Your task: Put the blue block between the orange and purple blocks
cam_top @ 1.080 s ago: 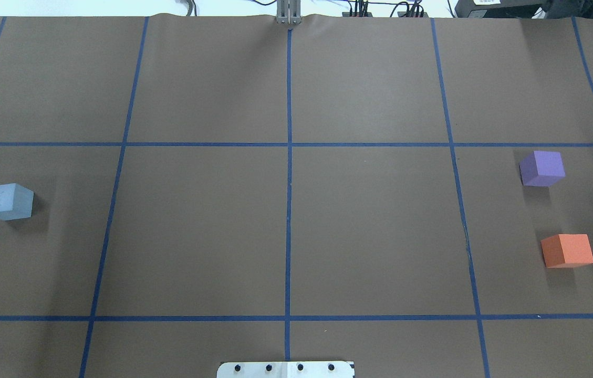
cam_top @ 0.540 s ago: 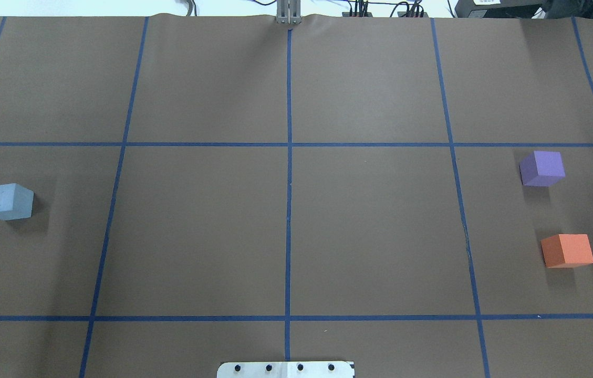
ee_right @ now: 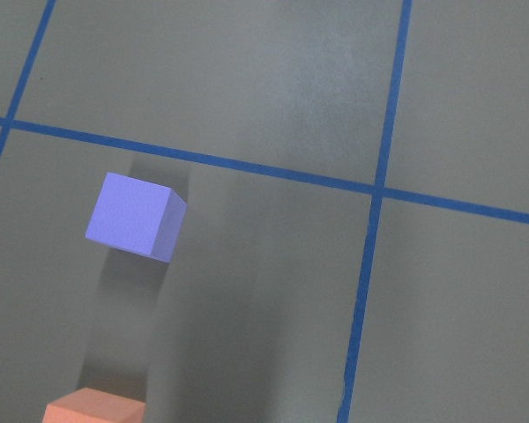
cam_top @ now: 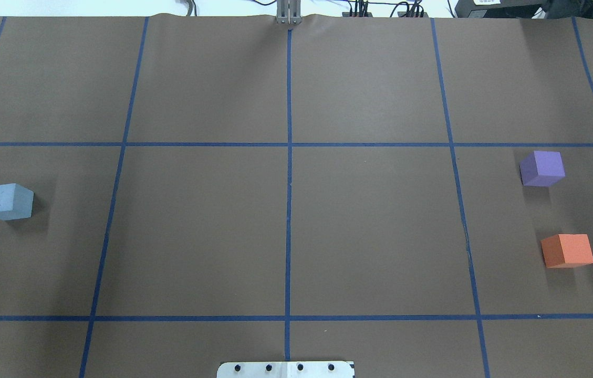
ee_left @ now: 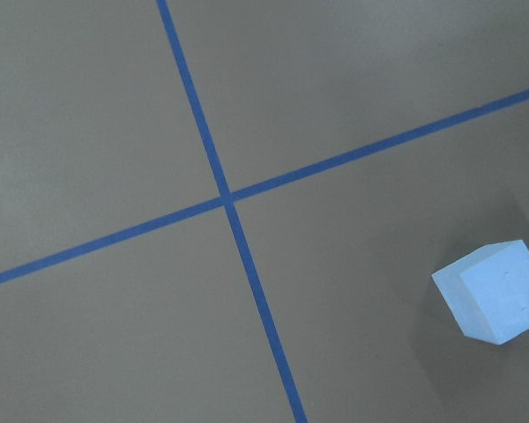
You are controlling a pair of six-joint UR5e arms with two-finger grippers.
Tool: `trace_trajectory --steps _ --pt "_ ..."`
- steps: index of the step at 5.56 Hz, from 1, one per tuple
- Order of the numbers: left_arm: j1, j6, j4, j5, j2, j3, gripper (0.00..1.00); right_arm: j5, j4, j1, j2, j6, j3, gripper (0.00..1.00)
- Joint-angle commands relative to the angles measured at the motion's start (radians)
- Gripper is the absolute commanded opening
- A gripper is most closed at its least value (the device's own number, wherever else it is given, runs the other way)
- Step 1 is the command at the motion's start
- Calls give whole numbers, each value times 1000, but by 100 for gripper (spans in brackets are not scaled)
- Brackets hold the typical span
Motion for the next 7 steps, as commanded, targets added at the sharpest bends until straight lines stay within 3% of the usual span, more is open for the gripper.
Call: trace_trajectory --steps 1,3,4,6,7 --pt "51 -65 -81 -4 -18 9 100 64 136 -1 -1 23 -60 100" --pt "210 -427 -124 -26 -17 23 100 96 168 -1 -13 22 -68 100" --pt "274 -672 -237 -6 -11 23 100 98 177 -1 -19 20 -68 100" --pt "402 -873 -259 136 -11 24 100 95 182 -1 -20 20 -68 100" --pt "439 -928 -259 147 -18 24 100 95 183 -1 -20 19 -69 100"
